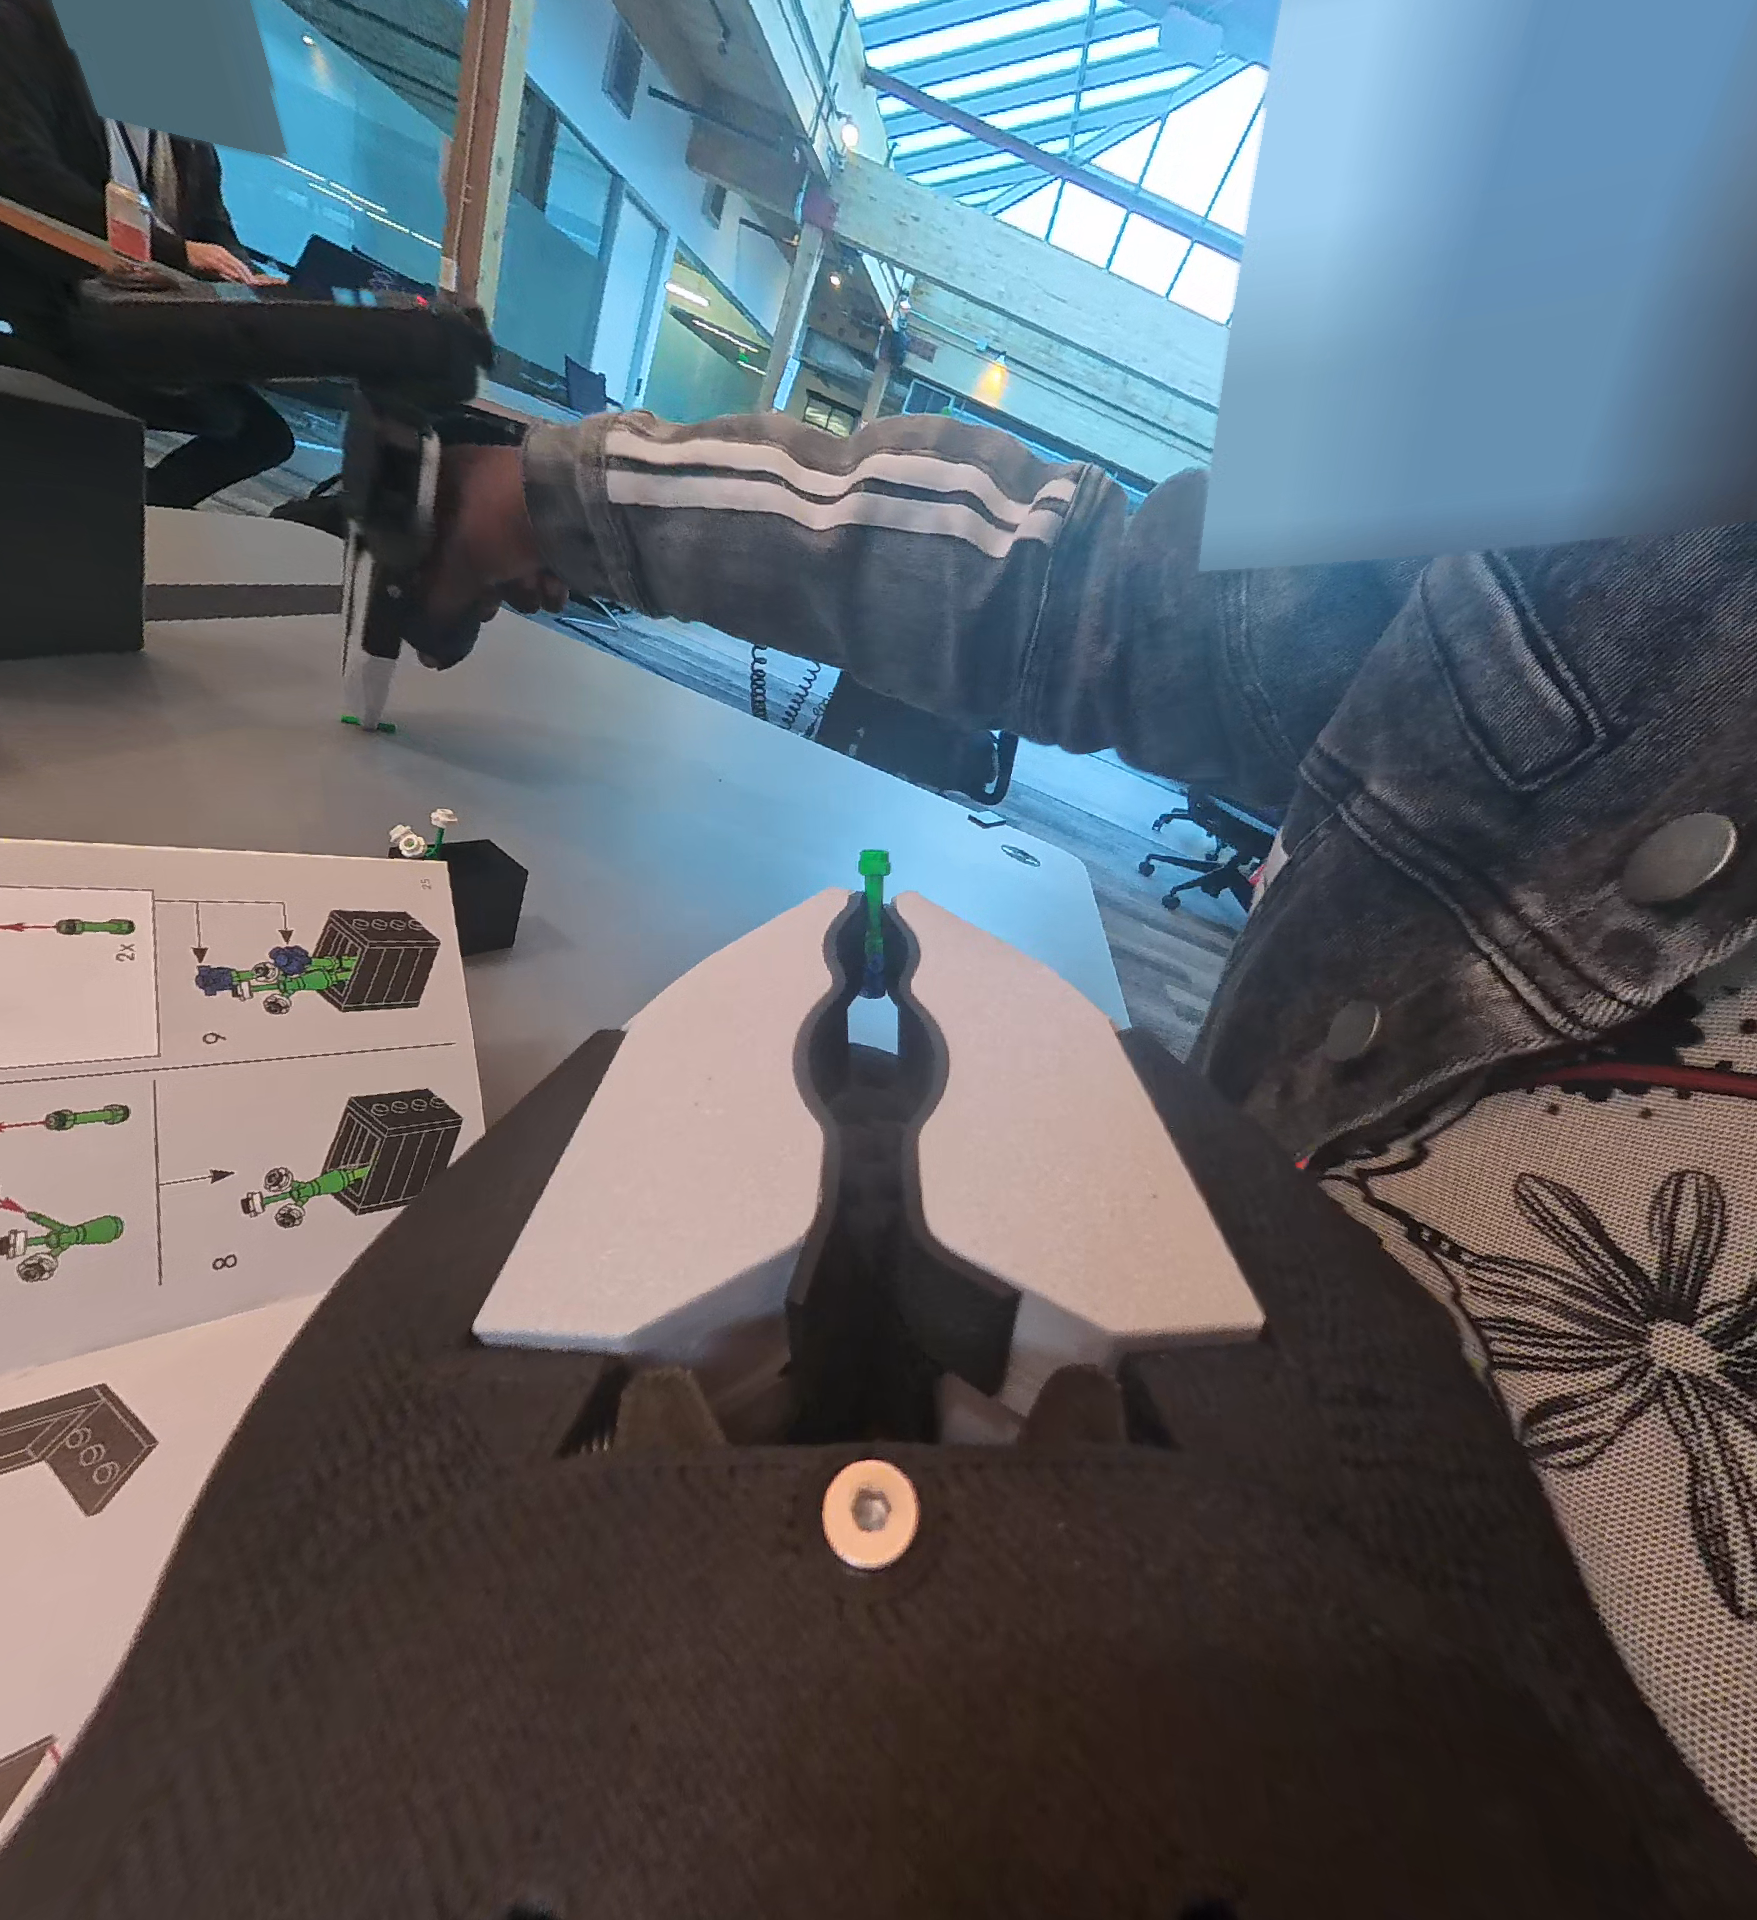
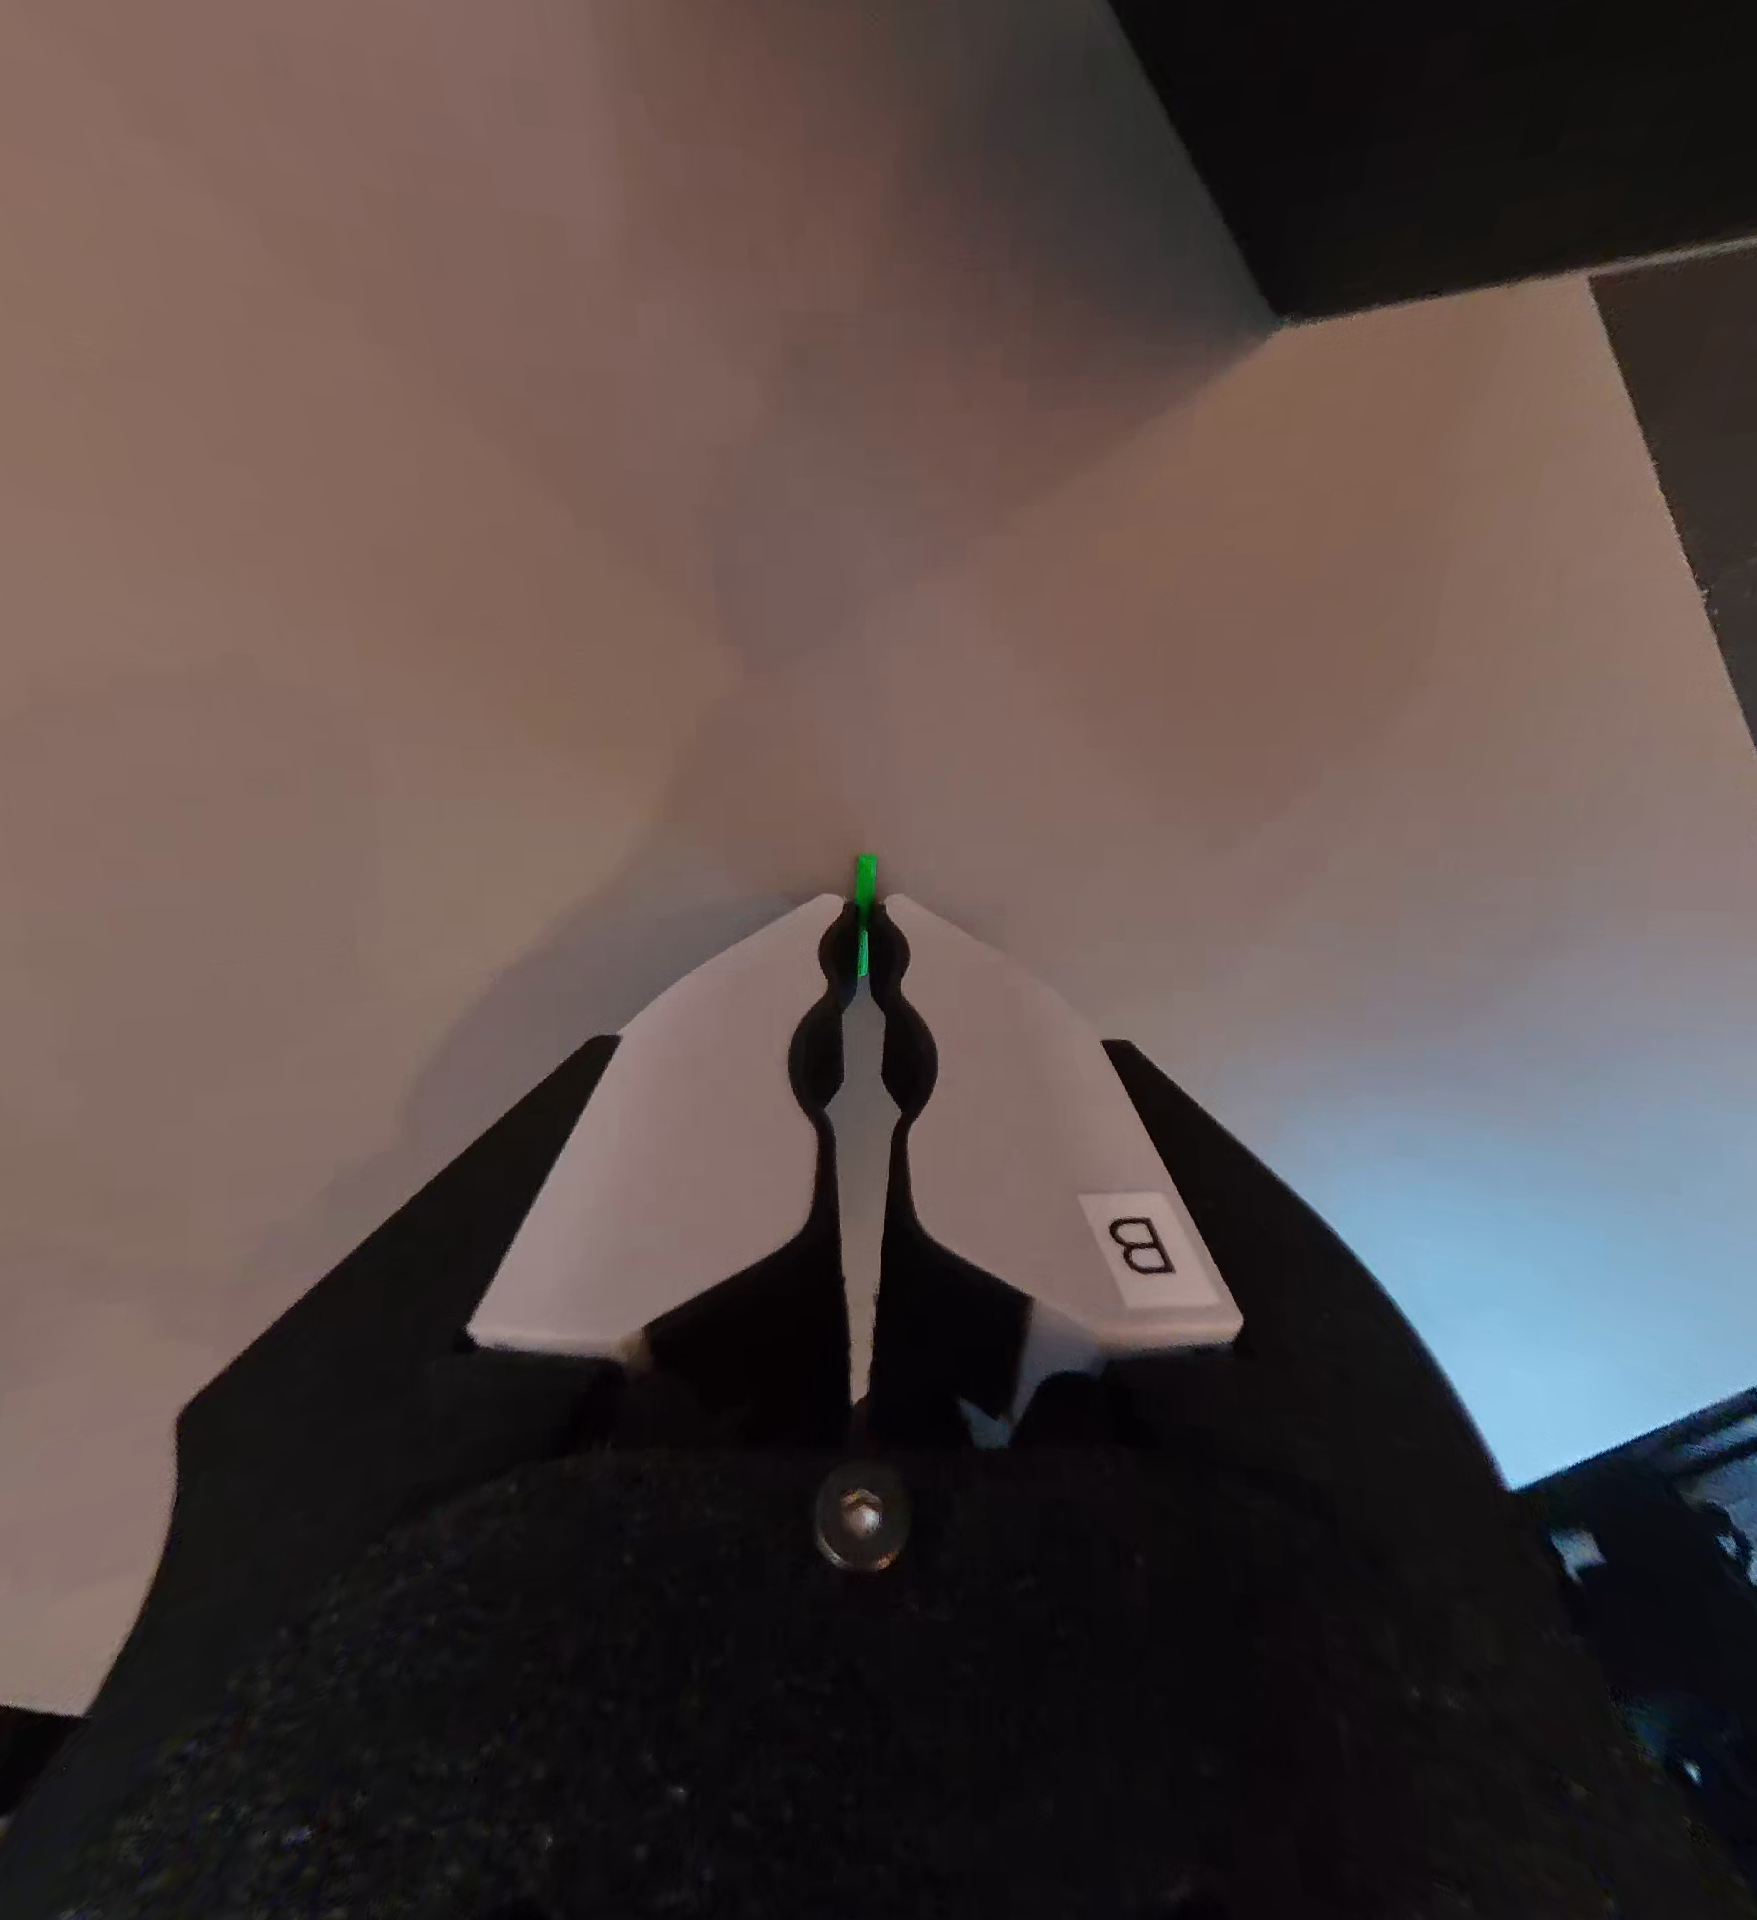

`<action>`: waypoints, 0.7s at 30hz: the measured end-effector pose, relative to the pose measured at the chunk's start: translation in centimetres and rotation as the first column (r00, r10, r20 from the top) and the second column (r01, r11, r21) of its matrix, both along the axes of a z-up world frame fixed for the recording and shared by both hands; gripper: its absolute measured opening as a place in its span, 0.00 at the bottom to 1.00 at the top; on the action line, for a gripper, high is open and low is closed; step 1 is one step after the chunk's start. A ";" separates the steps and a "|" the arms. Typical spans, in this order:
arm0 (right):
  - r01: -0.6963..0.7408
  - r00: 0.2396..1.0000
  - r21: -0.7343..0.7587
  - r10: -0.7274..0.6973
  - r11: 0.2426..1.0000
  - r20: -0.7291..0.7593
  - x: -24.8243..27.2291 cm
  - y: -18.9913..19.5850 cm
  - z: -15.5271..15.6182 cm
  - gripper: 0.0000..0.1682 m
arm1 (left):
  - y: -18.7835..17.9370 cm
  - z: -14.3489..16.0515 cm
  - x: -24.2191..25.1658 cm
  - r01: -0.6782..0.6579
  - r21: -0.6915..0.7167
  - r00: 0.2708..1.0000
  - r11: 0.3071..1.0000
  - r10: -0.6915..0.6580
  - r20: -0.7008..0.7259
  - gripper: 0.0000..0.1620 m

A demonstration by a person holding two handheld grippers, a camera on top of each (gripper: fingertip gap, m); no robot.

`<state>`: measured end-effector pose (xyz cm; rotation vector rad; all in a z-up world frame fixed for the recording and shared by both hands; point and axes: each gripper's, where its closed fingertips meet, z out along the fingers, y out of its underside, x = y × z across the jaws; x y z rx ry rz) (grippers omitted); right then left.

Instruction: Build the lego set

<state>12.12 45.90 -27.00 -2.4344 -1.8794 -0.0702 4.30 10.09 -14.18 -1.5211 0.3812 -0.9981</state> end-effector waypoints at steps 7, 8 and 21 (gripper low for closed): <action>0.025 0.964 -0.048 -0.037 0.999 -0.264 -0.5 -0.9 1.0 0.01 | 0.2 -0.3 -0.3 -0.026 -0.004 0.999 1.000 0.026 -0.023 0.02; 0.033 0.942 -0.067 -0.054 0.997 -0.331 -0.8 -1.3 1.7 0.01 | 0.2 -0.4 -0.3 -0.029 -0.004 0.999 1.000 0.029 -0.024 0.02; -0.362 0.606 -0.378 -0.093 0.852 -0.790 -1.2 -29.3 8.3 0.01 | 0.6 0.1 -1.2 -0.109 0.018 0.994 0.994 0.110 -0.023 0.02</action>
